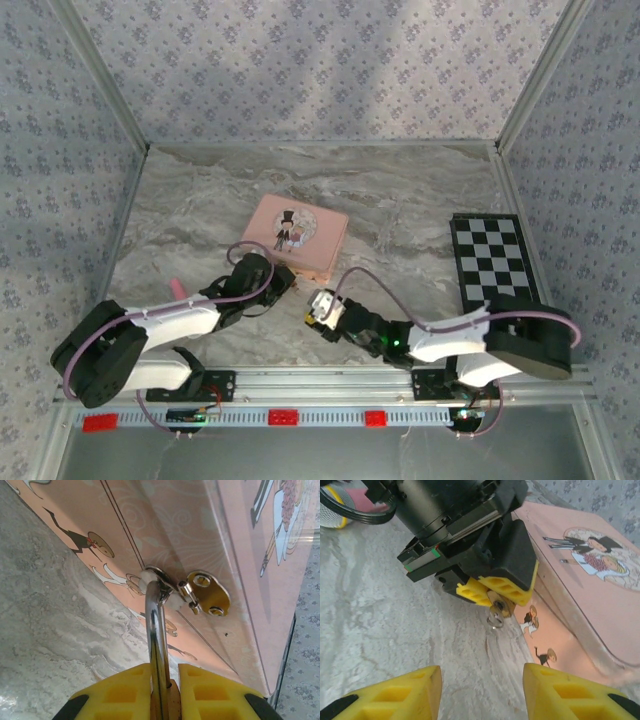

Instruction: Unlock the padlock with the key

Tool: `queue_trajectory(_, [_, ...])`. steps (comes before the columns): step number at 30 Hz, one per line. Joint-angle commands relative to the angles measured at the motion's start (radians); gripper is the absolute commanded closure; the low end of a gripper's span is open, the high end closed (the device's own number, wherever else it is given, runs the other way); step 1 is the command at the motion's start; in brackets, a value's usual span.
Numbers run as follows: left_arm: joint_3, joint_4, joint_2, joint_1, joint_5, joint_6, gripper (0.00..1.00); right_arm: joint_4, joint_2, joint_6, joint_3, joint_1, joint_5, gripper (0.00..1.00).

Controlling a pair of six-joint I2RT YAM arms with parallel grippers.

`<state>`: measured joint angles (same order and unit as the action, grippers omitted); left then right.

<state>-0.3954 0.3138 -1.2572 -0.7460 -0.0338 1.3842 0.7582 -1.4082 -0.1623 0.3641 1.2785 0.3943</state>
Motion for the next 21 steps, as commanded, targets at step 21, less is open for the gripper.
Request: queue_trajectory(21, [0.018, 0.105, 0.044, -0.003, -0.028, -0.022, 1.00, 0.366, -0.380, -0.207, 0.134, -0.005, 0.172, 0.70])
